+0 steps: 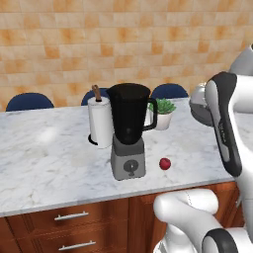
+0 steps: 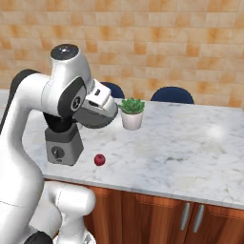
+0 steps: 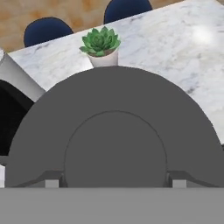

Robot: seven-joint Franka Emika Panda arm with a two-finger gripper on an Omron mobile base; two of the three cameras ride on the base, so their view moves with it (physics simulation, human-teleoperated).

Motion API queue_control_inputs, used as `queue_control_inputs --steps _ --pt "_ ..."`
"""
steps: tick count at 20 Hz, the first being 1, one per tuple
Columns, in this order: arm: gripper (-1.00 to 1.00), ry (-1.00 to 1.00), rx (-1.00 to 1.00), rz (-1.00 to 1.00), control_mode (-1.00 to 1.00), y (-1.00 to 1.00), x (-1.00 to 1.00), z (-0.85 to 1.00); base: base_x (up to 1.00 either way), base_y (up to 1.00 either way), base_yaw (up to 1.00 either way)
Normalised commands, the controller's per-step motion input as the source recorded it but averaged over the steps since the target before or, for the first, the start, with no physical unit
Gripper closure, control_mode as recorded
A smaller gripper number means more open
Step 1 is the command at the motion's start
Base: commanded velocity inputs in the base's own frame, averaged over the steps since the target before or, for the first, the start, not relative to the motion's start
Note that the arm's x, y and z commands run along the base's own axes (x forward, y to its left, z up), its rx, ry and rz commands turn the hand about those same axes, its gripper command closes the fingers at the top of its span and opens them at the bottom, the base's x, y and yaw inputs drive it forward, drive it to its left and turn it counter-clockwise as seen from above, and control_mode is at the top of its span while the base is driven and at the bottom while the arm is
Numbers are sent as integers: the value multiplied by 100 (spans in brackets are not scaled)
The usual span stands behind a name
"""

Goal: Open the blender lid, put the apple in the blender, close the lid, and start the blender.

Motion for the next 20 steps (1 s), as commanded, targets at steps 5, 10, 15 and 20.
queue_control_inputs --steps 5,10,15,20 --pt "100 11 11 -5 -100 -99 14 -79 0 0 0" --pt "100 24 13 0 -100 -87 60 -100 0 0 0" --pt "100 28 3 0 -100 -50 80 -95 0 0 0" --pt "100 22 0 0 -100 -20 77 -76 0 0 0"
